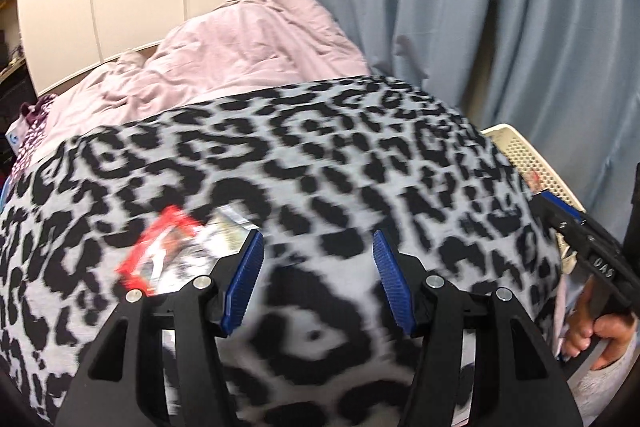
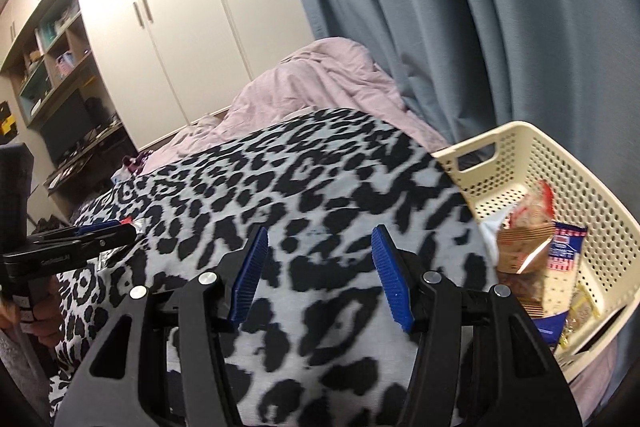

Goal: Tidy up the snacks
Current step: 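Move both open tools back over the snacks on the blanket, then grasp the silver Lucky Kitty packet with the left tool while the right tool grasps the red packet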

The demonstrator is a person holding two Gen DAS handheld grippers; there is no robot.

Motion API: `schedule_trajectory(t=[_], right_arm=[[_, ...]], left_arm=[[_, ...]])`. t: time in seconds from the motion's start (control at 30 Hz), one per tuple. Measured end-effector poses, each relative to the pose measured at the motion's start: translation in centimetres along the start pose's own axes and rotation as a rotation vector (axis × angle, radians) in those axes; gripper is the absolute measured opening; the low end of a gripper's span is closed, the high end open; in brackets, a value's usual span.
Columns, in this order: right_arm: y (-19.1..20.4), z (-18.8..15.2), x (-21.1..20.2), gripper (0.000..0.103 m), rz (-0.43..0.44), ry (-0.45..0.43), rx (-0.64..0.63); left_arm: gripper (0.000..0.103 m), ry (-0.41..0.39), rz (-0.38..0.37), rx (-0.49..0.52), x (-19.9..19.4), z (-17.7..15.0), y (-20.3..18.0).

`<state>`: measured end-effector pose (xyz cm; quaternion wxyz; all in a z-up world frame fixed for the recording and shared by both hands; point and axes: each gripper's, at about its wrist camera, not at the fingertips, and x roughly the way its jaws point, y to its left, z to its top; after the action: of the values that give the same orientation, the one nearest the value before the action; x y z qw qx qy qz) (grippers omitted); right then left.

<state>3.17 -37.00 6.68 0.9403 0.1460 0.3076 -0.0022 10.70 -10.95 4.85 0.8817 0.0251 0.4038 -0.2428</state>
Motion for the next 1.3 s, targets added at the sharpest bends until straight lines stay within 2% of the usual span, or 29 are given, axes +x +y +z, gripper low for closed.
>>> schedule_trajectory(t=[0.27,0.43,0.57,0.73,0.83,1.0,1.17,1.3], right_arm=[[1.9,0.1,1.3,0.056,0.026,0.026,-0.030],[2.7,0.2,1.7,0.056,0.040,0.033,-0.045],[2.9,0.1,2.0,0.056,0.046,0.041,-0.049],[3.3,0.2,2.2,0.056,0.055,0.042,-0.056],[3.5,0.3,2.0,0.056,0.058,0.037,-0.056],[4.0,0.6,2.0,0.056,0.066,0.036,-0.067],[5.4,0.9,2.1,0.056,0.084,0.040,-0.094],[7.7,1.2,3.0,0.056,0.153,0.065,-0.135]], left_arm=[[0.053,0.020,0.060,-0.021,0.3,-0.8,4.0],[0.053,0.034,0.108,-0.014,1.0,-0.8,5.0],[0.053,0.036,0.133,0.032,1.2,-0.9,4.5],[0.053,0.061,0.144,0.086,1.9,-1.5,3.6],[0.042,0.068,0.128,0.083,1.8,-1.4,3.5],[0.037,0.068,0.123,0.082,1.5,-1.6,3.2],[0.035,0.026,0.095,0.039,-0.6,-1.9,3.6],[0.035,-0.017,0.084,-0.004,-3.2,-2.1,4.6]])
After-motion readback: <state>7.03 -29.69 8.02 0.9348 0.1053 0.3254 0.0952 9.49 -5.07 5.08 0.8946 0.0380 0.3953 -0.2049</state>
